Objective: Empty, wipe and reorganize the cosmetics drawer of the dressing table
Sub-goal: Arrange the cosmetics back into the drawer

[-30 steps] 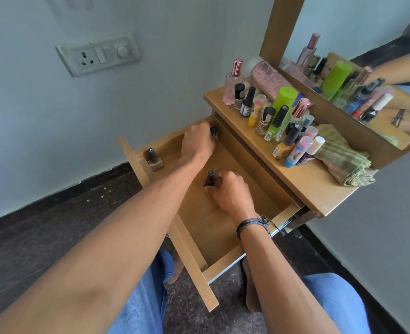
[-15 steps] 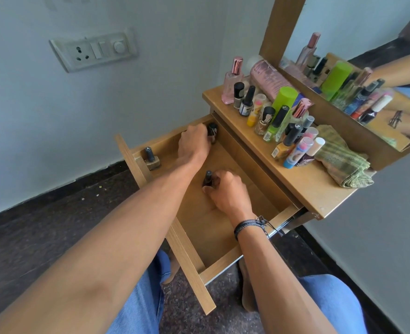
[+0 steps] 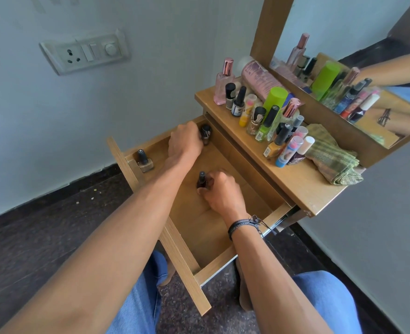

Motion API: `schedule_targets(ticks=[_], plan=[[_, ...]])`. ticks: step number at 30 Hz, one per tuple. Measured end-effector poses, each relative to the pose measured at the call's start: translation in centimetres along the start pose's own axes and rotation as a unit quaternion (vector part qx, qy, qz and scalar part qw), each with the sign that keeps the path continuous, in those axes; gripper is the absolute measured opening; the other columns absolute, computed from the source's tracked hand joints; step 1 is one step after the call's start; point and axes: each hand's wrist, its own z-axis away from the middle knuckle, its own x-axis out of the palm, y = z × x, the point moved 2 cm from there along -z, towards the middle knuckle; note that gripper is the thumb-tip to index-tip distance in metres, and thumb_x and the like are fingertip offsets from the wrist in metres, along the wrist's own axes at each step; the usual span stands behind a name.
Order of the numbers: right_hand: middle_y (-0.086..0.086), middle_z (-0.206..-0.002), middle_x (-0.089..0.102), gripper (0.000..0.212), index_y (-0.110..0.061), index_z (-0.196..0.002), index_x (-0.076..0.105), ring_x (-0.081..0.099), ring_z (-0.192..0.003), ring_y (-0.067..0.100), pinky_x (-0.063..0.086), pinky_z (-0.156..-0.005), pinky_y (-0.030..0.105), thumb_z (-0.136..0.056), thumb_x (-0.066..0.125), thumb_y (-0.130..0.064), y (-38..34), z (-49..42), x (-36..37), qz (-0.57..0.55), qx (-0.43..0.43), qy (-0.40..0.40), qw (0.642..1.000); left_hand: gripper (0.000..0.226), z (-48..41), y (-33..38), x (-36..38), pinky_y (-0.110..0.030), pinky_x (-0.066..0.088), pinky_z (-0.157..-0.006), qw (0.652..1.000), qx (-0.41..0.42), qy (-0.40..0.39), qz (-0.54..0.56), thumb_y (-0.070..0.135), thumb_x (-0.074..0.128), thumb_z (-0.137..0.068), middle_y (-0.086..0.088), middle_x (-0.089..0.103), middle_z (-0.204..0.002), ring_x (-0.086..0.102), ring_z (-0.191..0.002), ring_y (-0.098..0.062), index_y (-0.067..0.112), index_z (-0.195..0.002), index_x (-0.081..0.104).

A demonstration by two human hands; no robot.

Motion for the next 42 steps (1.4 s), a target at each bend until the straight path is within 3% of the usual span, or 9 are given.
schedule_targets(ticks=[9, 12, 17, 20, 24, 28, 32, 36, 42], plan=[[0.004, -0.107, 0.064, 0.028, -0.018, -0.113, 0.07, 0.064, -0.092, 0.027, 0.055, -0.076, 0.036, -0.085, 0.075, -0.016, 0.1, 0.0, 0.0, -0.01, 0.028, -0.001, 1.0, 0.016, 5.4, -1.6, -5.2, -0.028, 0.055, -0.061, 0.993, -0.016, 0.061, 0.099, 0.02, 0.062, -0.097, 0.007, 0.075, -0.099, 0.07, -0.081, -0.018, 0.025, -0.101, 0.076], [0.004, -0.108, 0.064, 0.028, -0.015, -0.114, 0.07, 0.065, -0.094, 0.026, 0.057, -0.079, 0.036, -0.086, 0.071, -0.007, 0.0, 0.5, -0.1, -0.011, 0.039, -0.001, 0.999, 0.017, 7.1, -2.5, -4.5, -0.024, 0.049, -0.063, 0.99, -0.004, 0.043, 0.136, 0.021, 0.062, -0.097, 0.008, 0.076, -0.102, 0.07, -0.087, -0.014, 0.023, -0.11, 0.073], [0.009, -0.115, 0.067, 0.032, -0.022, -0.107, 0.064, 0.062, -0.09, 0.02, 0.052, -0.068, 0.024, -0.088, 0.062, 0.004, 0.6, 2.6, -1.4, 0.013, 0.031, 0.033, 0.999, 0.018, 7.2, -2.3, -4.2, -0.025, 0.053, -0.07, 0.986, 0.015, 0.039, 0.164, 0.022, 0.062, -0.097, 0.007, 0.075, -0.102, 0.068, -0.088, -0.012, 0.022, -0.112, 0.072], [-0.001, -0.116, 0.069, 0.037, -0.02, -0.124, 0.068, 0.068, -0.1, 0.014, 0.06, -0.088, 0.033, -0.09, 0.066, -0.004, 0.8, 4.9, -4.0, -0.021, 0.023, 0.118, 0.993, 0.018, 7.2, -2.2, -4.1, -0.024, 0.05, -0.067, 0.985, 0.029, 0.047, 0.166, 0.02, 0.064, -0.096, 0.006, 0.075, -0.102, 0.067, -0.087, -0.012, 0.02, -0.111, 0.073], [-0.01, -0.09, 0.072, 0.015, -0.022, -0.098, 0.074, 0.066, -0.077, 0.001, 0.058, -0.071, 0.023, -0.092, 0.065, -0.012, 1.5, 8.0, -9.6, -0.109, 0.013, 0.334, 0.936, 0.018, 7.2, -2.3, -4.5, -0.033, 0.058, -0.078, 0.979, 0.039, 0.059, 0.189, 0.016, 0.064, -0.095, 0.006, 0.075, -0.101, 0.068, -0.09, -0.014, 0.02, -0.11, 0.074], [-0.005, -0.089, 0.069, 0.011, -0.02, -0.091, 0.068, 0.061, -0.071, -0.002, 0.056, -0.071, 0.026, -0.087, 0.066, -0.01, 3.9, 8.4, -13.6, -0.178, 0.041, 0.482, 0.857, 0.018, 7.4, -1.8, -4.9, -0.035, 0.06, -0.078, 0.974, 0.056, 0.068, 0.208, 0.015, 0.065, -0.094, 0.005, 0.075, -0.102, 0.069, -0.089, -0.012, 0.02, -0.109, 0.074], [-0.004, -0.109, 0.061, 0.033, -0.021, -0.11, 0.067, 0.062, -0.08, 0.0, 0.054, -0.078, 0.018, -0.08, 0.068, -0.006, 6.0, 6.4, -14.9, -0.217, 0.076, 0.434, 0.871, 0.016, 7.6, -0.8, -5.4, -0.029, 0.059, -0.074, 0.966, 0.067, 0.071, 0.24, 0.015, 0.067, -0.092, 0.008, 0.074, -0.097, 0.068, -0.086, -0.007, 0.023, -0.104, 0.074], [-0.003, -0.12, 0.065, 0.042, -0.02, -0.12, 0.069, 0.066, -0.097, 0.001, 0.053, -0.08, 0.01, -0.082, 0.071, -0.005, 6.2, 5.3, -14.3, -0.238, 0.053, 0.361, 0.9, 0.017, 8.5, 2.1, -5.8, -0.005, 0.048, -0.064, 0.955, 0.111, 0.063, 0.268, 0.015, 0.067, -0.092, 0.008, 0.074, -0.094, 0.066, -0.081, 0.002, 0.02, -0.106, 0.075], [-0.006, -0.112, 0.072, 0.035, -0.024, -0.114, 0.073, 0.069, -0.093, -0.002, 0.056, -0.086, 0.016, -0.083, 0.071, -0.008, 6.2, 5.5, -13.9, -0.233, 0.035, 0.33, 0.914, 0.018, 10.8, 6.9, -4.1, -0.01, 0.052, -0.067, 0.939, 0.202, 0.018, 0.277, 0.015, 0.07, -0.09, 0.007, 0.07, -0.101, 0.067, -0.082, -0.001, 0.014, -0.107, 0.075]])
